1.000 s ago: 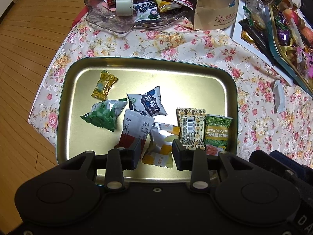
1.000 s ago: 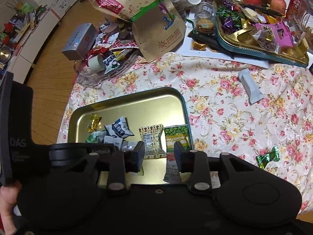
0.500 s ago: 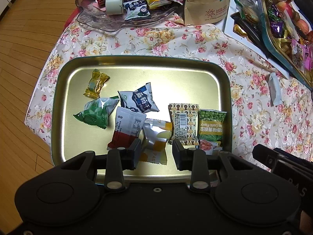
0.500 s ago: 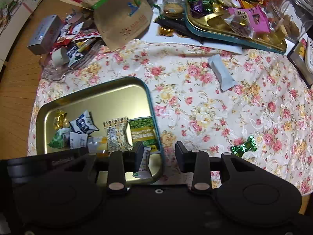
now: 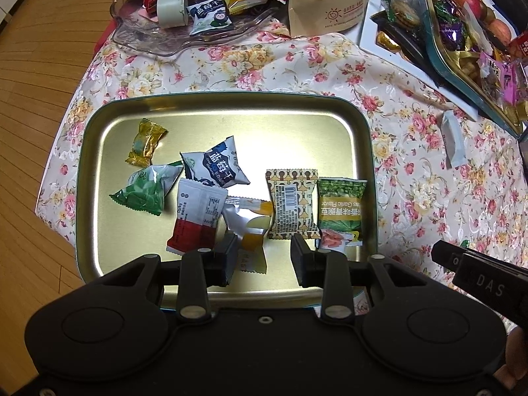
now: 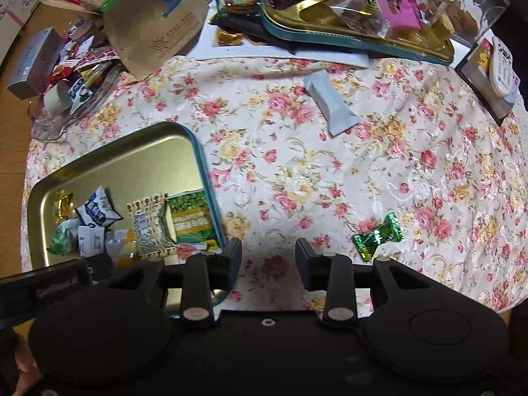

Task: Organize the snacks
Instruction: 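Move right tool to the green wrapped candy on the cloth and close on it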

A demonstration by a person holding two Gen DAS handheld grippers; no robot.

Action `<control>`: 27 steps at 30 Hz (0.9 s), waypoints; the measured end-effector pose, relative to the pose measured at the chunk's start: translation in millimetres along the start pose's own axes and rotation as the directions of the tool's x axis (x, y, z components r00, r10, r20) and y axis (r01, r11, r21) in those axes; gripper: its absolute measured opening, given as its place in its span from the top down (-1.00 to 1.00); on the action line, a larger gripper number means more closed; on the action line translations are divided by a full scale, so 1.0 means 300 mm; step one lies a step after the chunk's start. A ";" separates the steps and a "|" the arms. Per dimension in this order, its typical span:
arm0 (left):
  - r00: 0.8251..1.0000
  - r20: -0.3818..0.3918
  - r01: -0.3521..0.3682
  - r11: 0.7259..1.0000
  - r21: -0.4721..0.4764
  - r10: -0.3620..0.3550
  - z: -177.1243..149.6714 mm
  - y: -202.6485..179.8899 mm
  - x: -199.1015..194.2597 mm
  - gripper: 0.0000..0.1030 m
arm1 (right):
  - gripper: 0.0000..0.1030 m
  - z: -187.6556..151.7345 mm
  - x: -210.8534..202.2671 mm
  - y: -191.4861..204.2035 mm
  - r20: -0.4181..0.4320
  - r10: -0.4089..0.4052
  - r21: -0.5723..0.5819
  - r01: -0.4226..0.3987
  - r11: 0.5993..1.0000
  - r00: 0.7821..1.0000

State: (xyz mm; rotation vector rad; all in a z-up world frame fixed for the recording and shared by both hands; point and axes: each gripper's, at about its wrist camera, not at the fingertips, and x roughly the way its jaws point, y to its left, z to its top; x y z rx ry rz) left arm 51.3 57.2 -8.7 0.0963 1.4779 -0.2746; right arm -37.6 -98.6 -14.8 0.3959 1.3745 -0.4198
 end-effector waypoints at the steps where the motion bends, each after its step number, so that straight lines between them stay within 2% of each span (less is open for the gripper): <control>1: 1.000 0.000 0.001 1.000 0.002 -0.001 0.000 -0.004 0.000 0.17 | 0.26 0.000 0.005 -0.008 -0.003 -0.004 0.005 0.004 1.000 1.000; 18: 1.000 -0.016 0.005 0.997 0.072 -0.004 -0.017 -0.122 0.007 0.16 | 0.27 0.000 0.076 -0.194 -0.080 -0.050 0.126 0.060 0.990 0.996; 27: 0.999 -0.036 0.015 0.994 0.108 -0.011 -0.029 -0.192 0.017 0.16 | 0.27 -0.004 0.107 -0.274 -0.124 -0.037 0.191 0.061 0.980 0.992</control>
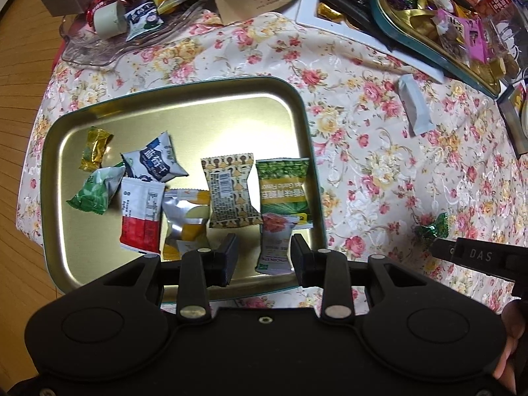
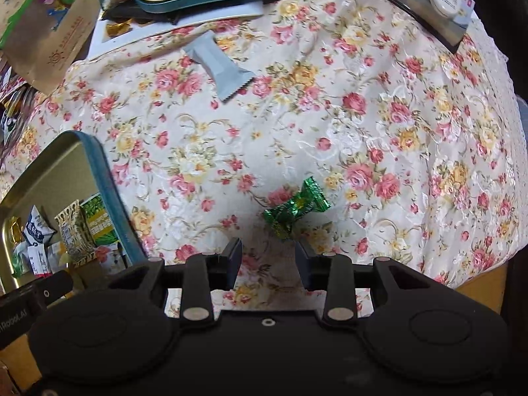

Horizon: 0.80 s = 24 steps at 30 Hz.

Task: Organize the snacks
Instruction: 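Move right tool to the green wrapped candy on the cloth and close on it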

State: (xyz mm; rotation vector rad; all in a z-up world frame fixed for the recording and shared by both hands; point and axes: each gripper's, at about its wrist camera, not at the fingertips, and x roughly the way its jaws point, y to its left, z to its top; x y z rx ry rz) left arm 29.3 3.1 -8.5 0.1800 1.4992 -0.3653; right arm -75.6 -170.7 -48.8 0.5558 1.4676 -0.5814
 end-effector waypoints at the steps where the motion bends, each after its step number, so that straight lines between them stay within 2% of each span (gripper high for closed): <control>1: 1.000 0.000 0.004 1.000 0.002 -0.004 0.000 -0.007 -0.002 0.16 | 0.27 0.002 0.002 -0.009 0.000 -0.002 0.007 0.002 1.000 1.000; 9: 1.000 0.001 0.019 1.000 0.024 -0.019 0.003 -0.079 -0.010 0.16 | 0.27 0.022 -0.006 -0.140 -0.010 0.028 0.103 -0.027 0.994 1.000; 17: 0.999 -0.024 0.026 0.997 0.070 -0.024 0.002 -0.193 0.010 0.16 | 0.27 0.047 -0.003 -0.309 -0.014 0.065 0.240 -0.060 0.969 0.998; 24: 0.999 -0.047 0.018 0.991 0.131 -0.012 -0.016 -0.294 0.038 0.16 | 0.27 0.028 0.076 -0.351 -0.095 0.137 0.295 -0.103 0.950 0.986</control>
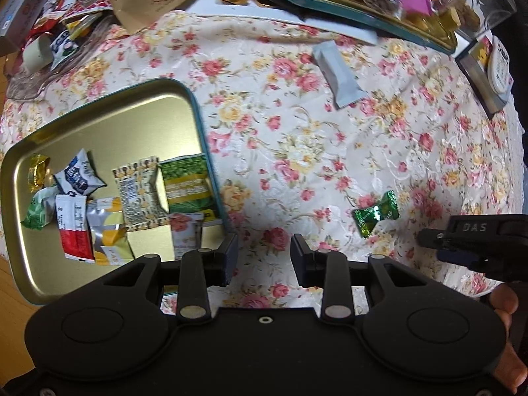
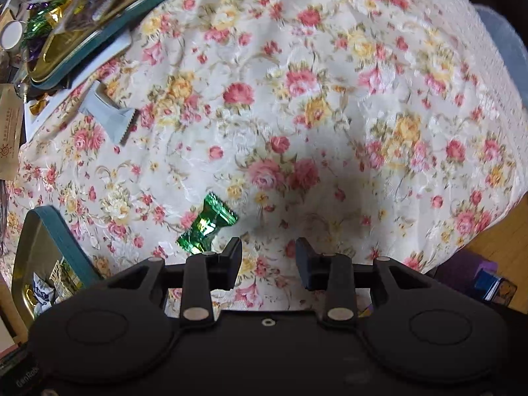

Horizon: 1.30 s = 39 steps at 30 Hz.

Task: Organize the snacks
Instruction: 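Move right tool to the green wrapped candy on the cloth and close on it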

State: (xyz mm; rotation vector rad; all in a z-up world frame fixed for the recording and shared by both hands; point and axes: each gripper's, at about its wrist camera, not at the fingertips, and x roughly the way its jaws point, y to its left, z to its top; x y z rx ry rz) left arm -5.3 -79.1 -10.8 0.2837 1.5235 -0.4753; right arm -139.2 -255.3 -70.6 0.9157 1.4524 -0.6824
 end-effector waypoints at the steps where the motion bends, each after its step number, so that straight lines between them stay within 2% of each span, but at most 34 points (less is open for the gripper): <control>1: 1.000 -0.003 0.000 1.000 0.007 0.000 0.001 -0.012 0.005 0.16 | 0.27 -0.003 0.012 -0.002 -0.018 0.018 0.005 -0.018 1.000 1.000; 5: 1.000 -0.006 -0.006 1.000 0.018 0.006 0.001 -0.032 0.011 0.16 | 0.27 -0.019 0.052 0.011 -0.045 0.074 0.025 -0.072 0.997 0.996; 15: 1.000 0.009 -0.007 1.000 0.008 0.007 -0.001 -0.015 -0.009 0.16 | 0.27 -0.031 0.096 0.089 0.016 0.150 0.048 -0.151 0.987 0.989; 22: 1.000 0.019 -0.005 1.000 0.009 0.004 -0.005 -0.002 -0.023 0.16 | 0.27 -0.019 0.143 0.124 0.031 0.097 0.054 -0.099 0.994 0.995; 26: 1.000 0.021 -0.003 1.000 0.010 0.002 -0.006 -0.002 -0.026 0.16 | 0.27 -0.023 0.154 0.175 0.071 0.070 0.008 -0.071 0.997 0.995; 28: 1.000 0.023 -0.002 1.000 0.011 0.002 -0.007 -0.002 -0.028 0.16 | 0.42 -0.029 0.154 0.199 0.097 0.046 -0.023 -0.044 0.999 0.994; 30: 1.000 0.022 -0.001 1.000 0.011 0.001 -0.007 -0.001 -0.028 0.16 | 0.81 -0.034 0.161 0.231 0.104 0.046 -0.090 -0.036 0.995 0.994; 35: 1.000 0.019 0.001 1.000 -0.005 -0.001 -0.003 0.010 -0.029 0.16 | 0.91 -0.036 0.134 0.230 0.155 0.062 -0.174 -0.035 0.984 0.986; 39: 1.000 0.024 0.011 1.000 -0.010 -0.011 0.002 0.006 -0.037 0.16 | 0.94 -0.015 0.061 0.156 0.236 0.080 -0.181 -0.037 0.983 0.968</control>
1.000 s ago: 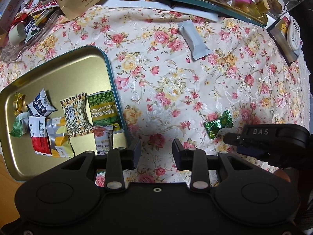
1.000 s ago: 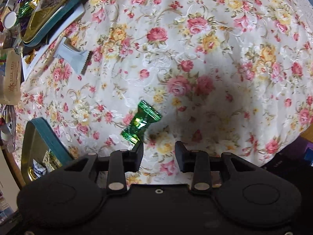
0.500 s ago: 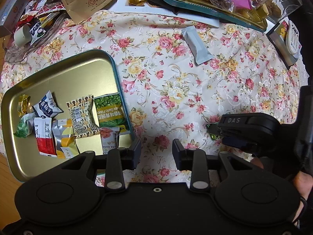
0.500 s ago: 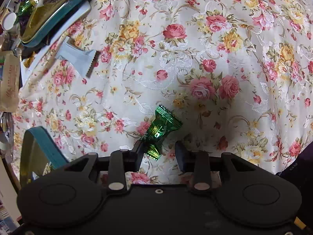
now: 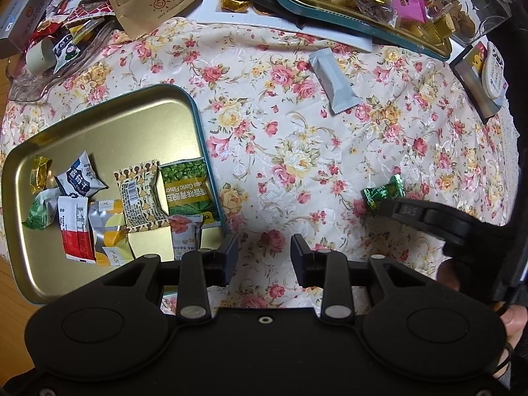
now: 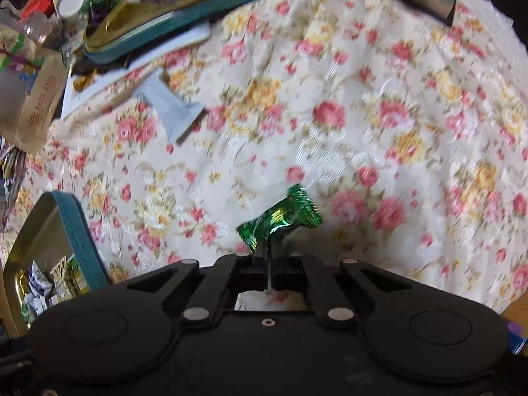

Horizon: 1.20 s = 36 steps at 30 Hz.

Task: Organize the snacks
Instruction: 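Move right tool to the green wrapped candy on the cloth and close on it, then grasp the silver-grey bar packet with left tool while right tool holds the green candy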

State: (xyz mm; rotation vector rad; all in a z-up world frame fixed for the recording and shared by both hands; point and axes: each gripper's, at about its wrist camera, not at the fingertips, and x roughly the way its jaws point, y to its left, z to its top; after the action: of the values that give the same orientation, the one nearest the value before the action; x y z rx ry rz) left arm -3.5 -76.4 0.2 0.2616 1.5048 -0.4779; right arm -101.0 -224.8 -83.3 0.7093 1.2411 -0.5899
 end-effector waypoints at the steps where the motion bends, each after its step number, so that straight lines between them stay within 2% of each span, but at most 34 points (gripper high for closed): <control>1: 1.000 0.001 0.001 1.000 0.001 -0.001 0.001 -0.004 -0.001 0.16 | 0.94 0.010 -0.008 -0.018 0.008 0.006 0.014 -0.006 1.000 1.000; 5: 1.000 -0.002 0.004 1.000 0.011 -0.004 0.004 -0.026 0.003 0.16 | 0.92 0.040 -0.018 -0.080 -0.005 0.045 0.106 -0.044 0.993 0.999; 7: 1.000 -0.004 0.001 1.000 0.019 -0.001 0.004 -0.037 0.007 0.16 | 0.80 0.040 -0.014 -0.086 -0.024 0.074 0.129 -0.071 0.989 0.997; 8: 1.000 -0.005 -0.002 1.000 0.026 0.002 0.004 -0.042 0.010 0.16 | 0.67 0.030 -0.016 -0.078 -0.038 0.079 0.133 -0.073 0.988 0.996; 10: 1.000 -0.008 -0.007 1.000 0.029 0.007 0.001 -0.046 0.015 0.16 | 0.60 0.021 -0.009 -0.060 -0.057 0.078 0.131 -0.070 0.989 0.995; 12: 1.000 -0.012 -0.012 0.999 0.031 0.013 -0.001 -0.046 0.021 0.16 | 0.41 0.019 0.015 -0.036 -0.075 0.073 0.149 -0.062 0.987 0.994; 18: 1.000 -0.017 -0.017 1.000 0.008 0.017 -0.007 -0.019 0.022 0.16 | 0.35 0.032 0.061 -0.010 -0.077 0.073 0.248 -0.052 0.967 0.994; 21: 1.000 -0.010 -0.007 1.000 0.009 0.007 -0.009 -0.010 0.009 0.16 | 0.34 0.048 0.087 0.010 -0.072 0.025 0.256 -0.006 0.967 0.997; 26: 1.000 -0.001 0.011 1.000 0.000 -0.011 -0.011 0.014 -0.009 0.16 | 0.28 0.053 0.088 0.086 -0.018 -0.065 0.160 0.067 0.985 0.998; 29: 1.000 0.001 0.020 1.000 -0.011 -0.020 -0.011 0.032 -0.018 0.16 | 0.42 0.029 0.095 0.151 0.026 -0.129 0.041 0.128 0.991 0.991; 31: 1.000 0.006 0.028 0.999 -0.021 -0.028 -0.010 0.044 -0.026 0.16 | 0.45 0.009 0.099 0.184 0.052 -0.148 -0.034 0.150 0.988 0.988; 33: 0.999 0.012 0.035 0.999 -0.027 -0.035 -0.007 0.050 -0.034 0.16 | 0.58 -0.006 0.099 0.201 0.071 -0.156 -0.080 0.162 0.984 0.985; 36: 0.999 0.024 0.045 0.998 -0.031 -0.045 -0.002 0.049 -0.044 0.16 | 0.58 -0.017 0.097 0.204 0.062 -0.147 -0.106 0.153 0.983 0.987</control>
State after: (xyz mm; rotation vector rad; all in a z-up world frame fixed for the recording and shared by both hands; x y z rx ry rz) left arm 2.7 -61.4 11.3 0.1970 1.4969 -0.4909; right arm -52.3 -181.6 -102.8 0.5069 1.2741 -0.6543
